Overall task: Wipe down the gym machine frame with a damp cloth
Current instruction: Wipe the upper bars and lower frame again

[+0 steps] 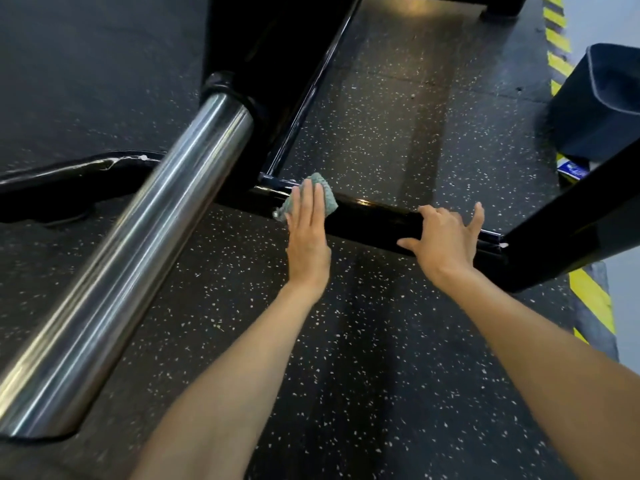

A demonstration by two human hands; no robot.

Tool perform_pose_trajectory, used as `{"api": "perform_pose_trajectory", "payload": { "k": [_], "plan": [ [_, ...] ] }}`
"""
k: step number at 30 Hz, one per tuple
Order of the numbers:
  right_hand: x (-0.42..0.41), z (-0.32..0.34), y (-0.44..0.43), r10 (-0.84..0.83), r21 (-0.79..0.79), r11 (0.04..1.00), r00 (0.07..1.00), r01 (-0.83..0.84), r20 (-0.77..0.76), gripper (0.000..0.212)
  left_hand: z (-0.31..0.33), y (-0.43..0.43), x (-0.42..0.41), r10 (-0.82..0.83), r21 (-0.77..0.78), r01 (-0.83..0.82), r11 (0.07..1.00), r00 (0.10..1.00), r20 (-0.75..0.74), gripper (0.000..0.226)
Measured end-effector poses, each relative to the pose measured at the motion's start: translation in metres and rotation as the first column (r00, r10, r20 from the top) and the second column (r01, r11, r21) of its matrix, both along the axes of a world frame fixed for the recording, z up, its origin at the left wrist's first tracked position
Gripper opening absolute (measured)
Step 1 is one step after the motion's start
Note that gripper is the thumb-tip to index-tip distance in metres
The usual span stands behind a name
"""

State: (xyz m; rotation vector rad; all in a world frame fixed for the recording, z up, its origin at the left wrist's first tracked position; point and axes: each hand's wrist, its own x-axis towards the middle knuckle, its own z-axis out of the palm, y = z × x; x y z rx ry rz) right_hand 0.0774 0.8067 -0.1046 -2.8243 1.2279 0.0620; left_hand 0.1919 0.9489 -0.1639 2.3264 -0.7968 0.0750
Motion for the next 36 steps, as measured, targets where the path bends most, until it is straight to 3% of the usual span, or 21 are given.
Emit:
{"api": "perform_pose_trajectory", "payload": {
  "k": [2,3,5,7,10,13,15,16,19,24,25,28,29,30,33,34,36],
  "plan": [
    [0.002,0.001,0.002,0.004,-0.03,1.0,0.999,-0.006,-0.04,0.049,0.013,-0.024,-0.033,0.064,-0.064,-0.08,0.995,0.974,-0.219,0.099],
    [0.002,0.0,0.003,0.005,-0.047,0.999,0.999,-0.006,-0.035,0.047,0.016,-0.036,-0.052,-0.008,-0.109,-0.024,0.994,0.957,-0.291,0.098],
    [-0.002,-0.002,0.006,0.023,-0.083,0.996,1.0,-0.023,-0.007,0.046,0.012,-0.046,-0.079,-0.176,-0.211,0.108,0.972,0.924,-0.34,0.094],
    [-0.004,-0.001,0.005,0.042,-0.109,0.993,0.999,-0.044,-0.021,0.047,0.004,-0.045,-0.072,-0.205,-0.321,0.069,0.945,0.887,-0.414,0.086],
    [-0.005,-0.001,0.002,0.057,-0.1,0.993,0.997,-0.063,-0.055,0.043,0.014,-0.042,-0.033,-0.062,-0.407,-0.256,0.877,0.779,-0.624,0.078],
    [-0.003,-0.001,0.001,0.063,-0.089,0.994,0.996,-0.068,-0.058,0.043,0.033,-0.046,0.01,0.042,-0.372,-0.657,0.656,0.524,-0.851,0.081],
    [-0.003,0.0,0.003,0.05,-0.075,0.996,0.996,-0.055,-0.075,0.043,0.037,-0.044,0.027,0.082,-0.272,-0.783,0.559,0.378,-0.922,0.081],
    [-0.002,0.001,0.003,0.046,-0.072,0.996,0.996,-0.052,-0.08,0.044,0.038,-0.043,0.03,0.091,-0.249,-0.797,0.55,0.354,-0.931,0.08],
    [-0.001,0.002,0.003,0.052,-0.042,0.998,0.997,-0.054,-0.057,0.048,0.041,-0.051,0.01,0.012,-0.248,-0.772,0.585,0.314,-0.949,0.074],
    [-0.022,-0.007,0.008,0.068,-0.052,0.997,0.992,-0.062,0.108,0.076,0.066,-0.089,-0.072,-0.077,-0.125,-0.633,0.764,0.102,-0.992,0.082],
    [-0.033,-0.01,0.009,0.07,-0.066,0.996,0.984,-0.06,0.164,0.077,0.066,-0.098,-0.083,-0.101,-0.116,-0.604,0.789,0.058,-0.993,0.09],
    [-0.067,-0.013,0.004,0.037,-0.101,0.995,0.952,-0.007,0.304,0.071,0.045,-0.125,-0.102,-0.176,-0.068,-0.591,0.804,-0.127,-0.976,0.15],
    [-0.075,-0.013,0.002,0.028,-0.129,0.992,0.945,0.015,0.325,0.067,0.041,-0.13,-0.106,-0.216,-0.06,-0.577,0.814,-0.206,-0.954,0.154],
    [-0.079,-0.013,0.0,0.04,-0.164,0.986,0.946,0.014,0.32,0.064,0.048,-0.127,-0.108,-0.264,-0.083,-0.547,0.833,-0.262,-0.928,0.14],
    [-0.079,-0.01,0.003,0.163,-0.243,0.965,0.952,-0.1,0.258,0.056,0.065,-0.107,-0.109,-0.346,-0.193,-0.468,0.862,-0.267,-0.899,0.042],
    [-0.077,-0.008,0.005,0.192,-0.251,0.959,0.95,-0.128,0.248,0.057,0.064,-0.101,-0.105,-0.335,-0.213,-0.42,0.882,-0.242,-0.911,0.026],
    [-0.075,-0.003,0.008,0.175,-0.25,0.962,0.951,-0.11,0.255,0.066,0.063,-0.087,-0.096,-0.34,-0.255,-0.36,0.897,-0.196,-0.92,0.027]
  ]
}}
